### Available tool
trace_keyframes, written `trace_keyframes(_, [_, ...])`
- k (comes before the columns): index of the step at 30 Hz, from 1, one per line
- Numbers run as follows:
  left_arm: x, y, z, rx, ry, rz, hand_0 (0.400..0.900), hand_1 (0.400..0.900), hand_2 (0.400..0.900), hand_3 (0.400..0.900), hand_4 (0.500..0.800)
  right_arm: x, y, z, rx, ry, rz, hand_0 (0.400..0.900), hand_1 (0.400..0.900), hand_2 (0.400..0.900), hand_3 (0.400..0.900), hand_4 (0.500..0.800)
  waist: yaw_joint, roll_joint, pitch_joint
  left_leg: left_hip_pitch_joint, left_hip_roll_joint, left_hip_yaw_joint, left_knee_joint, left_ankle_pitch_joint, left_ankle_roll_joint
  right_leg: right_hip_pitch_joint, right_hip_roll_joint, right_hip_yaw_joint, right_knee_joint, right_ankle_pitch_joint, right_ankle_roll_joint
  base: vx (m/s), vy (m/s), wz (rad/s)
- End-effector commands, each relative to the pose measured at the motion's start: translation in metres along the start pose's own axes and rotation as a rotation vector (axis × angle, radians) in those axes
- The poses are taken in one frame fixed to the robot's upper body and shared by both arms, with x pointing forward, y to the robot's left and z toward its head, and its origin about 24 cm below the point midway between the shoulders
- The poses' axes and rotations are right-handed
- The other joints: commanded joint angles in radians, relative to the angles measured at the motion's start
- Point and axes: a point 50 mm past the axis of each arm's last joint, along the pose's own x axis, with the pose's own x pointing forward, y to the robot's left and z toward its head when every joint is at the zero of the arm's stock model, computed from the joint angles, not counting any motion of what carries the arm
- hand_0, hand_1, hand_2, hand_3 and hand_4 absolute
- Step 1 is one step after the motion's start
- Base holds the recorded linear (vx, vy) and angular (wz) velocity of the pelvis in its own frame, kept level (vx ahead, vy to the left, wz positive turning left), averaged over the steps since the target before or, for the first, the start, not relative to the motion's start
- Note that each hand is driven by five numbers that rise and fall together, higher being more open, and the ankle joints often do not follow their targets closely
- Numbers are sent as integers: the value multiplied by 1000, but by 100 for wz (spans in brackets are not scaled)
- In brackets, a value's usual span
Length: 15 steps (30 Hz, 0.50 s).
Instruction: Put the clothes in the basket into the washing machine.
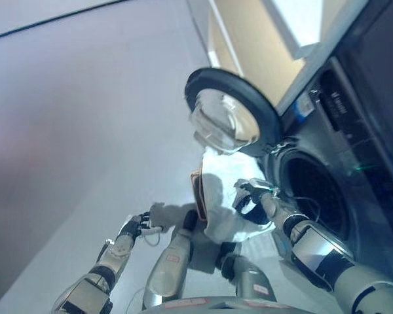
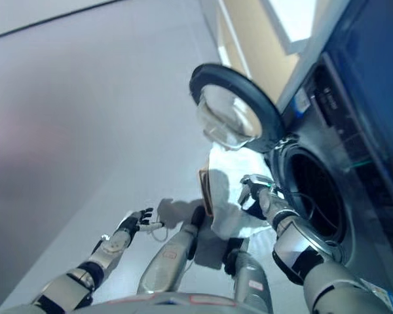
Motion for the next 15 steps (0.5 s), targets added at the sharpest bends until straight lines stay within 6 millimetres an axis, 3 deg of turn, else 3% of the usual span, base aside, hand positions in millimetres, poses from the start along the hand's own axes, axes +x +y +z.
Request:
trace_keyframes(1, [2, 9, 16, -62, -83, 49, 900, 900, 900, 900, 800, -2, -51, -28, -82, 78, -190, 900, 900, 900, 900, 800, 6, 48, 6, -104, -33, -2, 48, 44, -35, -1, -80, 6, 118, 6, 85, -56, 35, 15])
trace_keyframes(4, [4, 5, 23, -67, -110, 41, 900, 900, 900, 900, 800, -8, -65, -50, -143, 156, -220, 900, 900, 900, 900, 800, 21, 85, 16, -148, -45, -4, 73, 40, -36, -52, -99, 4, 171, -14, 83, -25, 16, 14])
trace_keyframes(5, [4, 4, 25, -70, -114, 36, 900, 900, 900, 900, 800, -10, -68, -58, -148, 186, -217, 900, 900, 900, 900, 800, 22, 87, 23, -161, -58, -1, 102, 7, -38, -61, -113, 14, 202, -50, 90, 37, -14, 9])
trace_keyframes(9, [3, -4, 23, -79, -108, 15, 900, 900, 900, 900, 800, -16, -84, -75, -170, 229, -258, 900, 900, 900, 900, 800, 23, 118, 38, -216, -73, 10, 163, -8, -29, -124, -133, 35, 281, -79, 86, -5, 25, -2])
trace_keyframes(15, [4, -8, 23, -89, -98, 15, 900, 900, 900, 900, 800, -22, -108, -84, -181, 251, -313, 900, 900, 900, 900, 800, -3, 141, 52, -290, -89, 19, 220, -20, -24, -218, -147, 58, 359, -103, 73, -27, 17, 1])
